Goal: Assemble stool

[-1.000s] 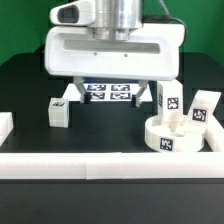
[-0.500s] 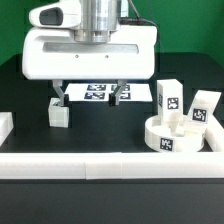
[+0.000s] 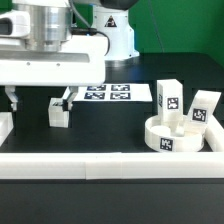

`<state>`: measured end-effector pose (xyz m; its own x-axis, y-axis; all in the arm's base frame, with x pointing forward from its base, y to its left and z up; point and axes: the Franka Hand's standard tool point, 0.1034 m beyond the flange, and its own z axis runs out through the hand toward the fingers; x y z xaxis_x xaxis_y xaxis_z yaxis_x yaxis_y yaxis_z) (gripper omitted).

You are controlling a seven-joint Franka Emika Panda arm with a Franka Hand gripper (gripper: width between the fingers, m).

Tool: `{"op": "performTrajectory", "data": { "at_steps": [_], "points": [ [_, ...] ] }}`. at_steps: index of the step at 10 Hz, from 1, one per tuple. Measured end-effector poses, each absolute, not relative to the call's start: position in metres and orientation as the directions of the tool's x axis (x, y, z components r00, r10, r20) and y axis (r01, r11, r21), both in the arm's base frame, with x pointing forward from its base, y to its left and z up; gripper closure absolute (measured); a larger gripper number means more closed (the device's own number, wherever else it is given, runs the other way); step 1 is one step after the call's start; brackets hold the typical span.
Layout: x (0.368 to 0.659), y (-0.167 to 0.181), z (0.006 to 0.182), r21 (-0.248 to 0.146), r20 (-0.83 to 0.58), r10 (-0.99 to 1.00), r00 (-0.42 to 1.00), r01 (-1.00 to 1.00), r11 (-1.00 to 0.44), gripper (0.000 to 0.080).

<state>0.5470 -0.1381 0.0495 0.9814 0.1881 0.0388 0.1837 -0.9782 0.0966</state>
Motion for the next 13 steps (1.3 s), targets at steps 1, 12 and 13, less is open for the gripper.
{"op": "performTrajectory", "data": {
  "at_steps": [1,12,13],
  "points": [
    [0.546,-0.137,0.049,0.092,0.033,0.183,0.983,0.18,-0.979,0.0151],
    [0.513,-0.116,0.037,-0.025,-0.66,0.011,0.751,-0.008,-1.0,0.0151],
    [0.51,-0.12,0.037,0.016,-0.723,-0.016,0.691,-0.006,-1.0,0.0151]
  ]
}}
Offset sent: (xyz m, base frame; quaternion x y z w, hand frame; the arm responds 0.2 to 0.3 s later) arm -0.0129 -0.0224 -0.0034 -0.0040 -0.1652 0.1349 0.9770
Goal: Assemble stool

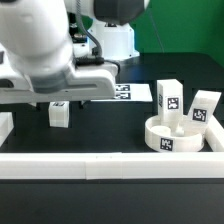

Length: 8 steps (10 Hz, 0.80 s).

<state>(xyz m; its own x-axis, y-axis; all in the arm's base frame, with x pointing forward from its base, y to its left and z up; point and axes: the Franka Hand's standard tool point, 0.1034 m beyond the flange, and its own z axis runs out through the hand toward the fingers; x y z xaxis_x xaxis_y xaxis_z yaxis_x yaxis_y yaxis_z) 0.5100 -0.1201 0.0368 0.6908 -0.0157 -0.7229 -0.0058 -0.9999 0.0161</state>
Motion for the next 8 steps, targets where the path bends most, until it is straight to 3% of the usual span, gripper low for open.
{"op": "performTrajectory", "data": {
  "at_steps": [2,5,8],
  "points": [
    [0.507,-0.13,0.032,0.042,-0.808,-0.027,0.588,0.013,-0.999,0.0151],
    [0.492,-0.126,0.029,0.049,-0.897,-0.053,0.438,-0.02,-0.999,0.0151],
    [0.493,-0.125,0.022,0.049,-0.886,-0.052,0.46,-0.019,-0.999,0.0151]
  ]
}}
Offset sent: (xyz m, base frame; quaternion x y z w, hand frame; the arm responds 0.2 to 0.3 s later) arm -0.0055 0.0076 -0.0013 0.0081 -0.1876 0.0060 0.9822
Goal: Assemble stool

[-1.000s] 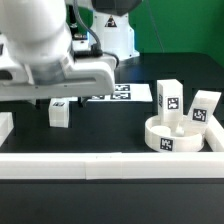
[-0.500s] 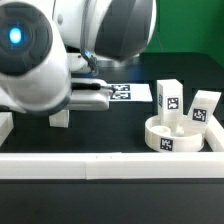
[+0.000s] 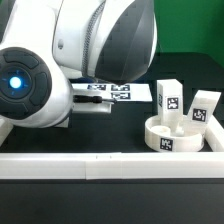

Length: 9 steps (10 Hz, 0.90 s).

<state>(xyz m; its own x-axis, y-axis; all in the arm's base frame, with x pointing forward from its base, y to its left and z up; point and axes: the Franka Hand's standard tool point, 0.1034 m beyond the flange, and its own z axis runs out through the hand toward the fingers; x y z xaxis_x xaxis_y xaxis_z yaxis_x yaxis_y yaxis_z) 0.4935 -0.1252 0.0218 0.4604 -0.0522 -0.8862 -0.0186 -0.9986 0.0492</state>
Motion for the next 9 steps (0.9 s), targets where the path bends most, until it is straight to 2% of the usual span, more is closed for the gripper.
{"op": "performTrajectory", "data": {
  "at_steps": [2,3,4,6,9],
  "points": [
    [0.4873,-0.1265,0.0129,0.059,-0.887,-0.063,0.457,-0.023,-0.998,0.0151],
    [0.4877,-0.1253,0.0125,0.064,-0.886,-0.068,0.458,-0.025,-0.998,0.0197],
    [0.4886,-0.1226,0.0116,0.067,-0.885,-0.07,0.46,-0.023,-0.998,0.0197],
    [0.4888,-0.1223,0.0117,0.067,-0.885,-0.069,0.461,-0.021,-0.998,0.0479],
    [0.4909,-0.1229,0.0137,0.066,-0.882,-0.068,0.466,-0.02,-0.998,0.0475]
  ]
}}
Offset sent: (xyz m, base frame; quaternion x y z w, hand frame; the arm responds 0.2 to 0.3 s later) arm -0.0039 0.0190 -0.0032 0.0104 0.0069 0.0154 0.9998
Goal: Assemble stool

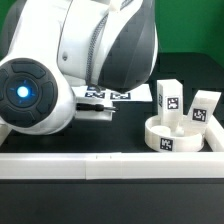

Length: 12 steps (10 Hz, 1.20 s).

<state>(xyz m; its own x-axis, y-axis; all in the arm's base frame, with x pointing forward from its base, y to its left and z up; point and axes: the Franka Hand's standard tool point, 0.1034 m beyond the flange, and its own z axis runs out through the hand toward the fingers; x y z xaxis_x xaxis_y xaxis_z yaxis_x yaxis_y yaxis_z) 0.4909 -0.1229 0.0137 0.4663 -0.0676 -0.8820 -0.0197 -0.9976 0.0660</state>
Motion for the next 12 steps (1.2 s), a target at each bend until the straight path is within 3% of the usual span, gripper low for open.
{"op": "performTrajectory", "data": {
  "at_steps": [3,6,9,10,12],
  "points": [
    [0.502,-0.11,0.034,0.075,-0.872,-0.075,0.485,-0.019,-0.997,0.0475],
    [0.525,-0.072,0.079,0.131,-0.834,-0.136,0.534,-0.047,-0.99,0.0475],
    [0.525,-0.076,0.074,0.13,-0.82,-0.135,0.556,-0.048,-0.99,0.0475],
    [0.538,-0.077,0.069,0.131,-0.771,-0.129,0.624,-0.042,-0.99,0.0475],
    [0.533,-0.063,0.083,0.156,-0.703,-0.194,0.684,-0.118,-0.981,0.0475]
  ]
}}
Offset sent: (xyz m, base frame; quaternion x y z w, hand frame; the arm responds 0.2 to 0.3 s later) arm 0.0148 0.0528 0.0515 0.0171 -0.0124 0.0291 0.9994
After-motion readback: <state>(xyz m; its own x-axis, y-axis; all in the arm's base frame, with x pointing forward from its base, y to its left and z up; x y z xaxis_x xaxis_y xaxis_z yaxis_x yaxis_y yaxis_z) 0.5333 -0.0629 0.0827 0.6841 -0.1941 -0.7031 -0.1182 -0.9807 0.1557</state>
